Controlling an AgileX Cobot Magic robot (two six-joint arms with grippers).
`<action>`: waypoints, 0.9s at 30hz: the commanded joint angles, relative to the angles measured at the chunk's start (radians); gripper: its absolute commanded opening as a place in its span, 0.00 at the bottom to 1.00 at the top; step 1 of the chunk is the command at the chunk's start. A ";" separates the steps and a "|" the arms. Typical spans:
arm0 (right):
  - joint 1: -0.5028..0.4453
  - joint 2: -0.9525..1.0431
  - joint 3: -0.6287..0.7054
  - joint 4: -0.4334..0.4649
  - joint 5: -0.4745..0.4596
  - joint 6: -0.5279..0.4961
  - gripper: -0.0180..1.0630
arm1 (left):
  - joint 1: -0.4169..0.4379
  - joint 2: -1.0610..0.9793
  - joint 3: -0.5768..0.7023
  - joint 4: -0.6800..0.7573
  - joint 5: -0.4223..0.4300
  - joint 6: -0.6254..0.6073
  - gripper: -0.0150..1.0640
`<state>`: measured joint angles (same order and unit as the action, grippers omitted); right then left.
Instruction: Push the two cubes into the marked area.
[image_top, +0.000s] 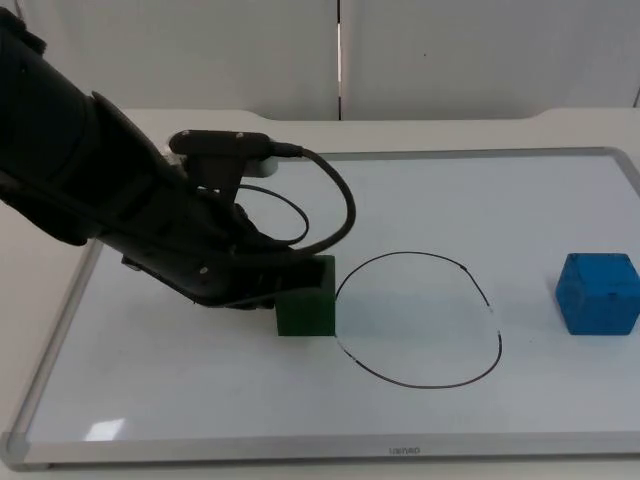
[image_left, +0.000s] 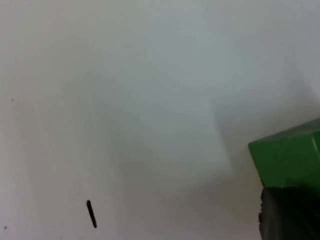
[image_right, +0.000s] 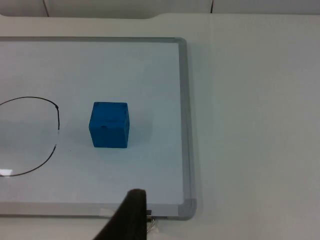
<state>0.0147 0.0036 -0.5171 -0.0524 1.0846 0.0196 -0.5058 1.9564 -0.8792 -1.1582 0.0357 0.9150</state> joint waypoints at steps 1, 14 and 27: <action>-0.004 -0.004 0.002 0.006 -0.006 -0.009 0.99 | -0.006 -0.003 -0.004 -0.019 -0.012 -0.005 0.01; -0.004 -0.004 0.002 0.006 -0.006 -0.009 0.99 | -0.034 -0.003 -0.004 -0.019 -0.023 -0.008 0.01; -0.004 -0.004 0.002 0.006 -0.006 -0.009 0.99 | -0.043 -0.003 -0.004 -0.019 -0.026 -0.008 0.01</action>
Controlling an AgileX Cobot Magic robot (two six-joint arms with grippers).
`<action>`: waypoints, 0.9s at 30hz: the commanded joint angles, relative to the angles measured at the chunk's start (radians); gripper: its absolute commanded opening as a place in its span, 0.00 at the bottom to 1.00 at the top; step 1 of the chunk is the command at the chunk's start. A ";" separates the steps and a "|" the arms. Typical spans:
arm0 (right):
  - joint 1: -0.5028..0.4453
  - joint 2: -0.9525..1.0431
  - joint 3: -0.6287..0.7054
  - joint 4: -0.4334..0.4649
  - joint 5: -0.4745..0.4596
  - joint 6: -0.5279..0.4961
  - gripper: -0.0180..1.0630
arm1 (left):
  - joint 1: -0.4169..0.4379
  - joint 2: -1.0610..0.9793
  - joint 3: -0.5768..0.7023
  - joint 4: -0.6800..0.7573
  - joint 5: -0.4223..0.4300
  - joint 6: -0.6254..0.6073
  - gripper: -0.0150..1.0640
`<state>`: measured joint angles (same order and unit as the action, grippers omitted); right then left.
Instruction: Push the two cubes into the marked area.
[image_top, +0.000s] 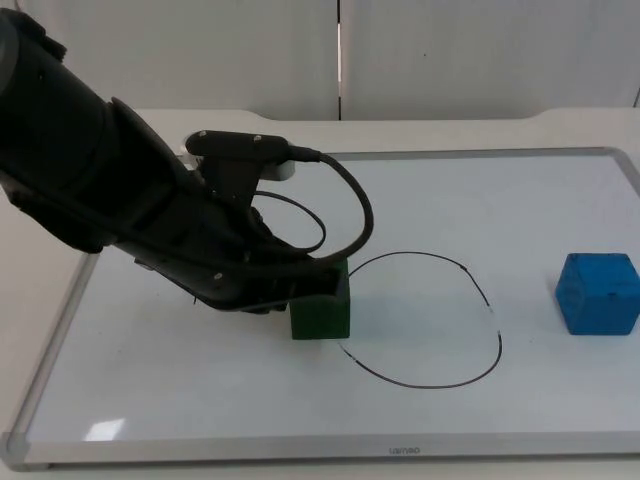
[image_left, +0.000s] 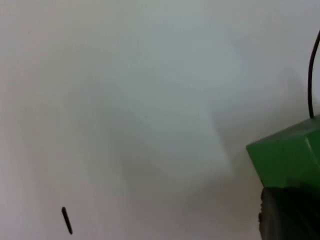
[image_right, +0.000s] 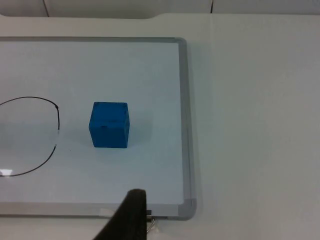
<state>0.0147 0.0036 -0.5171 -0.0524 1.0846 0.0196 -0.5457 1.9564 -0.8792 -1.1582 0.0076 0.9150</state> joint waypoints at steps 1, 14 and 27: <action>-0.004 -0.004 0.002 0.006 -0.006 -0.009 0.99 | -0.003 -0.003 -0.004 -0.019 0.002 -0.008 0.01; -0.004 -0.004 0.002 0.006 -0.006 -0.009 0.99 | -0.046 -0.003 -0.004 -0.019 -0.020 -0.008 0.01; -0.004 -0.004 0.002 0.006 -0.006 -0.009 0.99 | -0.065 0.038 -0.045 -0.018 -0.008 -0.008 0.01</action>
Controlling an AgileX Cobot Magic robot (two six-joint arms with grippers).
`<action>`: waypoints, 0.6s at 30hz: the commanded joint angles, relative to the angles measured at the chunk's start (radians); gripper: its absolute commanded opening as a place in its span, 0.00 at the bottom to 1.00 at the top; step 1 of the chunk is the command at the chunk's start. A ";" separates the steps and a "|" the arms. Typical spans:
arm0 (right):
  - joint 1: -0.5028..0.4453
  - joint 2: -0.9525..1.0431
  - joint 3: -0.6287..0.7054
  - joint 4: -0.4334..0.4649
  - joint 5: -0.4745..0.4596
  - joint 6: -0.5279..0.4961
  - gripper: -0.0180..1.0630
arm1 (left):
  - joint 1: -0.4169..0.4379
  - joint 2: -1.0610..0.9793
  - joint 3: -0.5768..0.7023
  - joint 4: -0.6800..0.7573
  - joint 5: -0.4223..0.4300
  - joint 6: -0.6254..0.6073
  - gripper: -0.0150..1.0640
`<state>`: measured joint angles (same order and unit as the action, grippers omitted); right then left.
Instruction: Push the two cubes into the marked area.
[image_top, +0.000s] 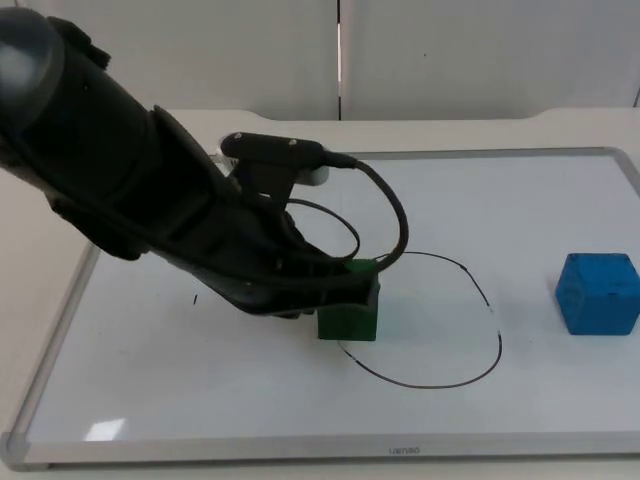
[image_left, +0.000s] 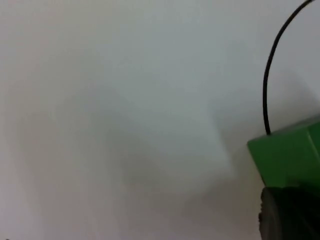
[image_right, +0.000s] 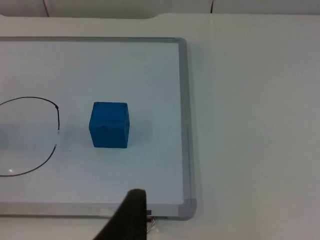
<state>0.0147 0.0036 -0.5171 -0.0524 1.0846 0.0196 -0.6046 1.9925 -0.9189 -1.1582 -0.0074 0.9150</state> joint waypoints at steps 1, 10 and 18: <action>-0.004 -0.004 0.002 0.006 -0.006 -0.009 0.99 | -0.006 0.002 -0.005 -0.018 0.007 -0.008 0.01; -0.004 -0.004 0.002 0.006 -0.006 -0.009 0.99 | -0.014 0.002 -0.022 -0.018 0.036 -0.008 0.01; -0.004 -0.004 0.002 0.006 -0.006 -0.009 0.99 | -0.023 0.002 -0.025 -0.027 0.031 -0.008 0.01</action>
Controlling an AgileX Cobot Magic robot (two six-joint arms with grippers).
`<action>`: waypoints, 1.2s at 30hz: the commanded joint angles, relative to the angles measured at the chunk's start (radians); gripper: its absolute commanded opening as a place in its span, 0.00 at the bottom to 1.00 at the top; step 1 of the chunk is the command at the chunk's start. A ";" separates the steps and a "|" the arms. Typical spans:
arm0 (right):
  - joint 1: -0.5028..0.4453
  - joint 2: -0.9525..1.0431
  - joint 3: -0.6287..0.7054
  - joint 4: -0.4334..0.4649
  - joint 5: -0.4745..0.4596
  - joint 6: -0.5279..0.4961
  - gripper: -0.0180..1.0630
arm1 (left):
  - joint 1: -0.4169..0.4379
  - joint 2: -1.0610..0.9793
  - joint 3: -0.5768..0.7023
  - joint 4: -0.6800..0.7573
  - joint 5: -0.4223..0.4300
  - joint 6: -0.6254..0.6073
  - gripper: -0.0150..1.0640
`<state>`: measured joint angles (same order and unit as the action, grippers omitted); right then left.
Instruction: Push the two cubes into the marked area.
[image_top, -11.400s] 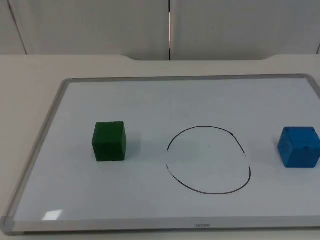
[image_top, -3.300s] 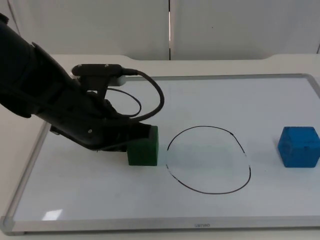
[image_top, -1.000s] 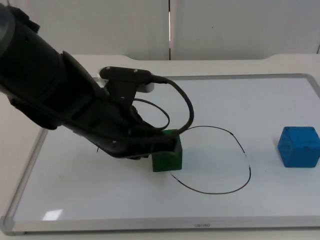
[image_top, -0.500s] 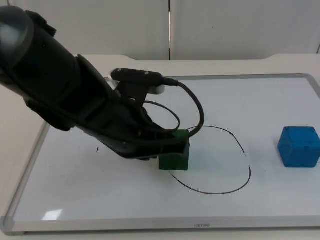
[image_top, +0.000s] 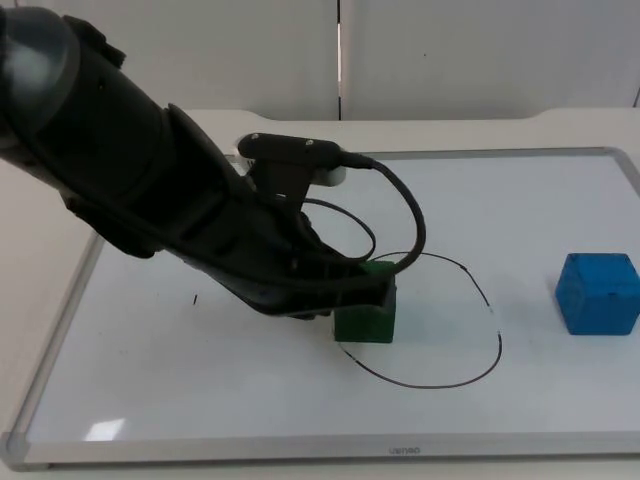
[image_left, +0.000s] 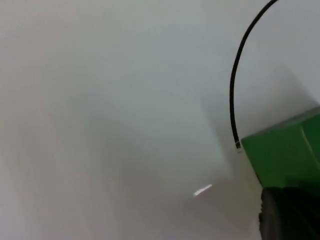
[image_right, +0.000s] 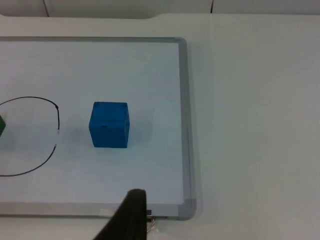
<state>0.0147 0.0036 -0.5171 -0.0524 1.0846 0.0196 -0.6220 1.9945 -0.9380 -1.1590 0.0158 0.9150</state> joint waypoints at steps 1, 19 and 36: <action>-0.004 -0.004 0.002 0.006 -0.006 -0.009 0.99 | -0.008 -0.001 -0.006 -0.031 0.008 -0.008 0.01; -0.004 -0.004 0.002 0.006 -0.006 -0.009 0.99 | -0.051 0.009 -0.027 -0.011 -0.016 -0.008 0.01; -0.004 -0.004 0.002 0.006 -0.006 -0.009 0.99 | 0.107 -0.087 -0.025 0.051 0.085 0.085 0.01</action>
<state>0.0147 0.0036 -0.5171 -0.0524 1.0846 0.0196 -0.5259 1.9309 -0.9614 -1.1335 0.0819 0.9943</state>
